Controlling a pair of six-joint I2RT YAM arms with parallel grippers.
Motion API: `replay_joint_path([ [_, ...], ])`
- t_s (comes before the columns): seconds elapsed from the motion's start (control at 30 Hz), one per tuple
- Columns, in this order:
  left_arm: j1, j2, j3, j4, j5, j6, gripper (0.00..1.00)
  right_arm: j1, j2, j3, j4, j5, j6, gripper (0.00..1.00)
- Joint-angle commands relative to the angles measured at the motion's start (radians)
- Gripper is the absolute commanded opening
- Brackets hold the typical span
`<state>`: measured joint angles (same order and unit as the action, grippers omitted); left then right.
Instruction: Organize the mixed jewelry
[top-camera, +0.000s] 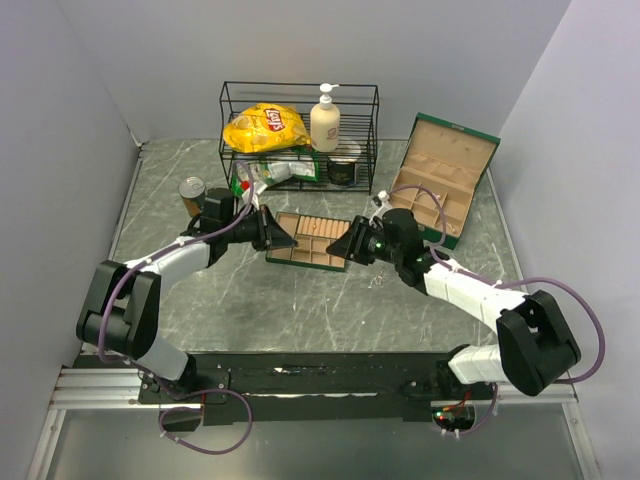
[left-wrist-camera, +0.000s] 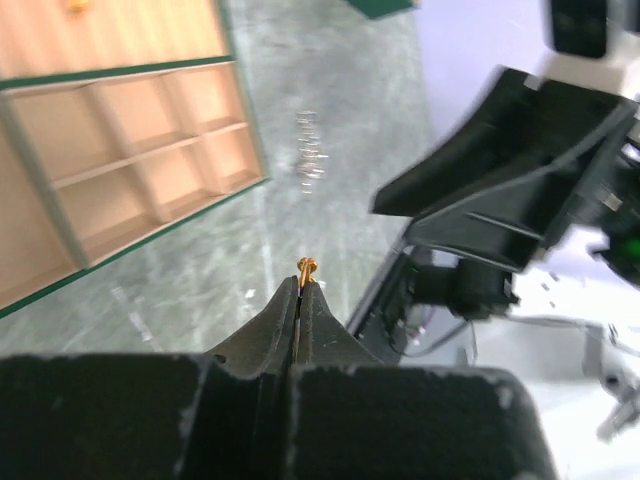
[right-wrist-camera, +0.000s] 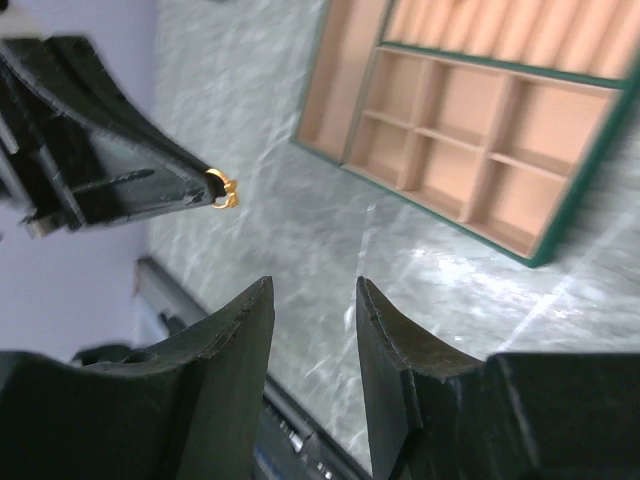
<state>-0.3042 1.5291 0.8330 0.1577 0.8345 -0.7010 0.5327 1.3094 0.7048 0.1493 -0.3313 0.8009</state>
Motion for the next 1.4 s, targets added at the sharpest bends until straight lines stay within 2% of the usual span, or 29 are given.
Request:
replay_joint_path([
  [0.0, -0.001, -0.03, -0.009, 0.202, 0.182, -0.043, 0.01, -0.005, -0.021, 0.019, 0.191, -0.207, -0.037, 0.46],
  [0.13, -0.003, -0.038, -0.005, 0.246, 0.233, -0.054, 0.01, -0.005, 0.023, 0.01, 0.307, -0.285, 0.007, 0.46],
  [0.33, -0.003, -0.05, -0.018, 0.302, 0.258, -0.087, 0.01, -0.002, 0.086, -0.011, 0.499, -0.322, 0.122, 0.46],
  [0.63, -0.032, -0.053, 0.005, 0.233, 0.229, -0.04, 0.01, 0.0, 0.105, -0.005, 0.504, -0.313, 0.123, 0.45],
  [0.83, -0.049, -0.049, 0.011, 0.255, 0.21, -0.061, 0.01, 0.016, 0.131, 0.024, 0.452, -0.308, 0.104, 0.43],
  [1.37, -0.058, -0.055, 0.014, 0.232, 0.178, -0.052, 0.01, 0.016, 0.149, 0.016, 0.509, -0.307, 0.127, 0.4],
])
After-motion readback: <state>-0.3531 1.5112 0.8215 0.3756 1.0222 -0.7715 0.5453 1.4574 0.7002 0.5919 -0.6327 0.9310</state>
